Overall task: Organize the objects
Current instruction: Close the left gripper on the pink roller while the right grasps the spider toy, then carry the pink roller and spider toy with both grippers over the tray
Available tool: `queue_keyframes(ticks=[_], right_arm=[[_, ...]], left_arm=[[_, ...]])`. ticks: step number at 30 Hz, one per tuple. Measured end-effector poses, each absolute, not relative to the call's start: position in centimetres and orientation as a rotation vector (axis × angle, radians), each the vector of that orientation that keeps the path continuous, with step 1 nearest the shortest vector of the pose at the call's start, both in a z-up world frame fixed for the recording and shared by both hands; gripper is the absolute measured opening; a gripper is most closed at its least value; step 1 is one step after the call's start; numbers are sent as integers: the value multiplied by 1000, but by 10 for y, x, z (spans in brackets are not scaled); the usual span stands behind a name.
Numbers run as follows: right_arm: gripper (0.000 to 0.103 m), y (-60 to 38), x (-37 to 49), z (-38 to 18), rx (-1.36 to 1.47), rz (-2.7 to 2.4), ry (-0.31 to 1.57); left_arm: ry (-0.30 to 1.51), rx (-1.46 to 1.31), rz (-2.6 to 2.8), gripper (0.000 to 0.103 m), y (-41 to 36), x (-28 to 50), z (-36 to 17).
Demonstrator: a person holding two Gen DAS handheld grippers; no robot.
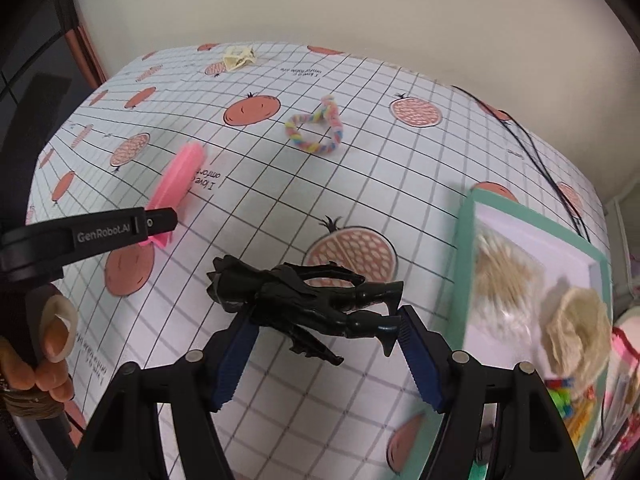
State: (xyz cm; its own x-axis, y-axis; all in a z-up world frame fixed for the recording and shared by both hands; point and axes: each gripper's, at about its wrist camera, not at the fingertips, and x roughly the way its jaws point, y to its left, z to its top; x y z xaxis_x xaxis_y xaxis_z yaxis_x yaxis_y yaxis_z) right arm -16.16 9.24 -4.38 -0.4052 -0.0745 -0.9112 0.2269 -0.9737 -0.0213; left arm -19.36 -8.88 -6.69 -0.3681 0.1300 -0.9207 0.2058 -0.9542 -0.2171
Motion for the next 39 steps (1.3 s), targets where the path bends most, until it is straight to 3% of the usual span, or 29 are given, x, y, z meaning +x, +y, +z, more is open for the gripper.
queue_keyframes(ticks=[15, 23, 27, 39], right_arm=[[73, 143, -108, -12, 1546, -2614, 69], [73, 162, -100, -3, 1530, -2645, 24], [73, 169, -99, 0, 1521, -2654, -1], [73, 186, -100, 0, 1549, -2682, -78]], left_arm=[[545, 1712, -2676, 32, -44, -157, -30], [461, 1702, -2795, 26, -3, -148, -13], [506, 1733, -2811, 24, 5, -147, -12], [258, 1778, -2800, 25, 18, -155, -37]])
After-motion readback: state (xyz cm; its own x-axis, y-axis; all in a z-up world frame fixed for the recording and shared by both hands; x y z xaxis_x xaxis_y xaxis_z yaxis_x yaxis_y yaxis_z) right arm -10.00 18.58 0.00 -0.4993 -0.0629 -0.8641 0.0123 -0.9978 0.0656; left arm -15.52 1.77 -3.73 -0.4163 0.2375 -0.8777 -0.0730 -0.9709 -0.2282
